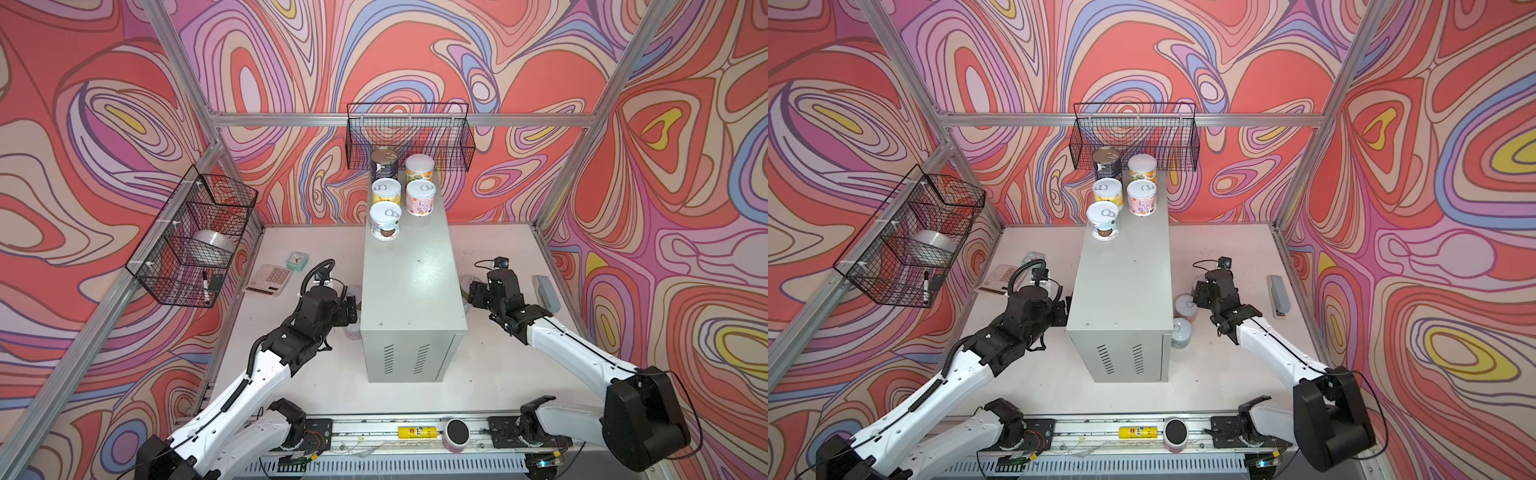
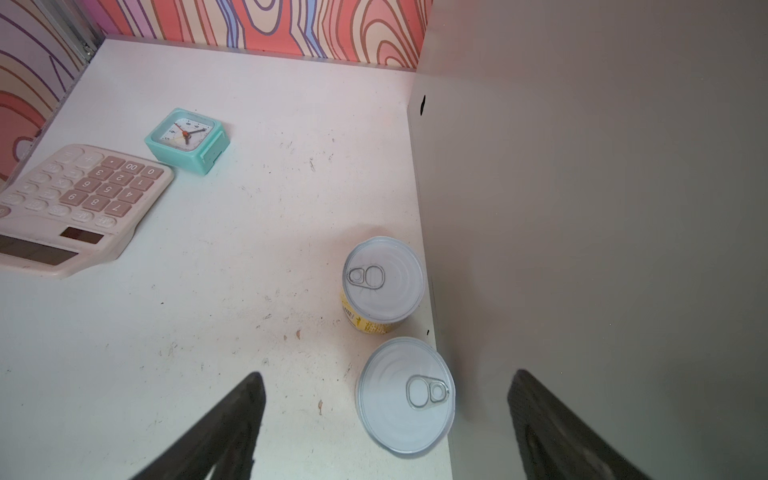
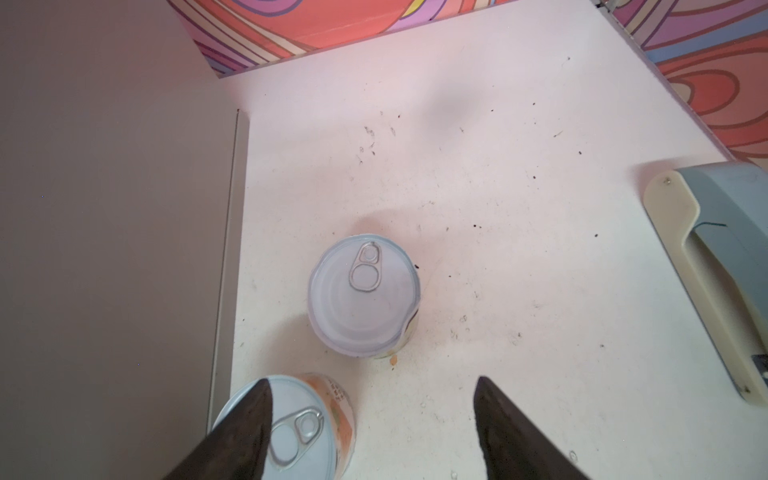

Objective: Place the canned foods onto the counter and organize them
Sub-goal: 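Lower the right gripper onto a white-lidded can while the left hovers over its cans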

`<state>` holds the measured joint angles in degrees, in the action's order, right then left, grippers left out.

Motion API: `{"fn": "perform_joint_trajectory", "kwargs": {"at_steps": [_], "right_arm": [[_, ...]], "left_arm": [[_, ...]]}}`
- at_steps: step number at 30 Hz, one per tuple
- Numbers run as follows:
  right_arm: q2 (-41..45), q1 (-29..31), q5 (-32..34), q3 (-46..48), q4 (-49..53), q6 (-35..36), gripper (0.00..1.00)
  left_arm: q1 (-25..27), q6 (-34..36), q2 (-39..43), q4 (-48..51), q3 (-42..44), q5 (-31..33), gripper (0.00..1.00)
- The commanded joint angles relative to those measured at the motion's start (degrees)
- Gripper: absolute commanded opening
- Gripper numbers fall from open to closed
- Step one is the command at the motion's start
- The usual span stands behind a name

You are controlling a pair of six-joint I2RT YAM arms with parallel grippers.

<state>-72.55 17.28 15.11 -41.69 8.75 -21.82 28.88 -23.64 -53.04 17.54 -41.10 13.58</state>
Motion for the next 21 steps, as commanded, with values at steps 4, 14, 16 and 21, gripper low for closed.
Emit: {"fn": "perform_joint_trajectory", "kwargs": {"at_steps": [4,14,16,21], "right_arm": [[-2.42,-0.51,-2.55,-0.13,-5.78,-1.08,0.8],[-11.37,-0.58,-2.22,-3.09,-7.58,-2.62,0.81],[-12.02,-0.71,-2.61,-2.66,-8.35,-3.11,0.81],[-16.5,-1.69,-5.15,-2.77,-10.93,-4.87,0.82]], "left_arm": [[-1.02,-0.16,0.3,-6.11,2.16,-1.89,0.93],[-2.47,0.2,-1.02,-7.26,1.78,-3.66,0.92],[-2.52,0.53,-0.71,-6.73,1.86,-2.84,0.92],[-2.95,0.62,-0.44,-6.64,2.29,-2.06,0.92]]}}
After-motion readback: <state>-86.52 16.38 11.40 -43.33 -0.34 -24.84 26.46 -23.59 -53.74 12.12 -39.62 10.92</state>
